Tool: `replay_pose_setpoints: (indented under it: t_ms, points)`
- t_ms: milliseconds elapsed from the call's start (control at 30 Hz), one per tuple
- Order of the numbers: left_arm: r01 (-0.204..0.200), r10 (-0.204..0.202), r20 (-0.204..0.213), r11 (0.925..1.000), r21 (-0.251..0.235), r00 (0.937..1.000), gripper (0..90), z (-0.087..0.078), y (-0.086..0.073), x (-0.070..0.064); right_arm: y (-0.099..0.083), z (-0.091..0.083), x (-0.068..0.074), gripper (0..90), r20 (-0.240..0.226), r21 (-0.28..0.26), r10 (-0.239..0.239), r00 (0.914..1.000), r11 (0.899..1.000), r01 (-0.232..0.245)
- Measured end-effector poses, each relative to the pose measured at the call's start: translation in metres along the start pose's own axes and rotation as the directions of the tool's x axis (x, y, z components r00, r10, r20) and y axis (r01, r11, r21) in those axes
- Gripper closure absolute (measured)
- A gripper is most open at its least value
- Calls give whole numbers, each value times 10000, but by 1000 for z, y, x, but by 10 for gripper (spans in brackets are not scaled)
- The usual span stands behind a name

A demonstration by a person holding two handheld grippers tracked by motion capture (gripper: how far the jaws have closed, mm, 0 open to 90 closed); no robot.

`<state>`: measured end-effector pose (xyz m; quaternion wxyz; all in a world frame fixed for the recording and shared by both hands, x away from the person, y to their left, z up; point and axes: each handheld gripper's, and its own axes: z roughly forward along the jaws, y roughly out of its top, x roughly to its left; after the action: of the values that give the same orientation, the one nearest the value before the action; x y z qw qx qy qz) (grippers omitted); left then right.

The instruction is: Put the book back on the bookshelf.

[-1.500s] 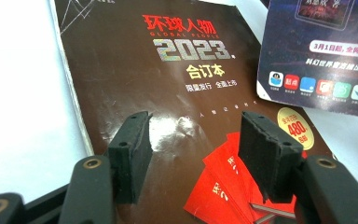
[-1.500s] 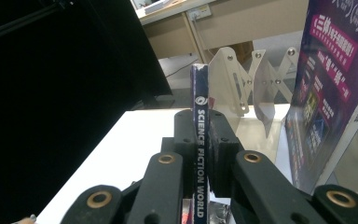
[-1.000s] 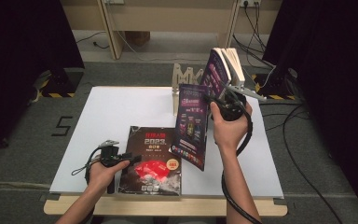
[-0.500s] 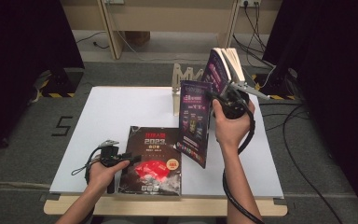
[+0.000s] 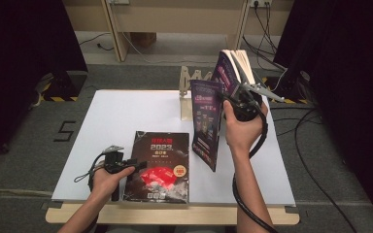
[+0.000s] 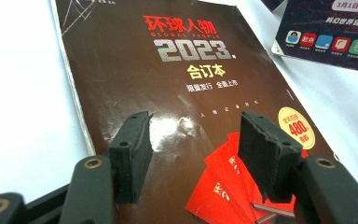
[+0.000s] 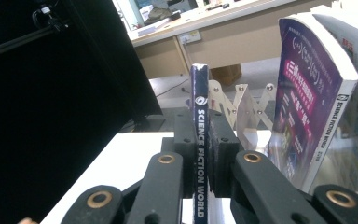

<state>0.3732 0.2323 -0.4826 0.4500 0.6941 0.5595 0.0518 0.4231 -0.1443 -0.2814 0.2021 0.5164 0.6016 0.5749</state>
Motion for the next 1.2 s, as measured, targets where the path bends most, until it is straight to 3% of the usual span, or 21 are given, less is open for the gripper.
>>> replay_pose_setpoints:
  t_ms: [1200]
  points:
    - [-11, 11, -12, 10000, 42, 10000, 434, 1, 0, 1, 14, -3, -5, 846, 270, -706, 169, 9995, 9974, -149]
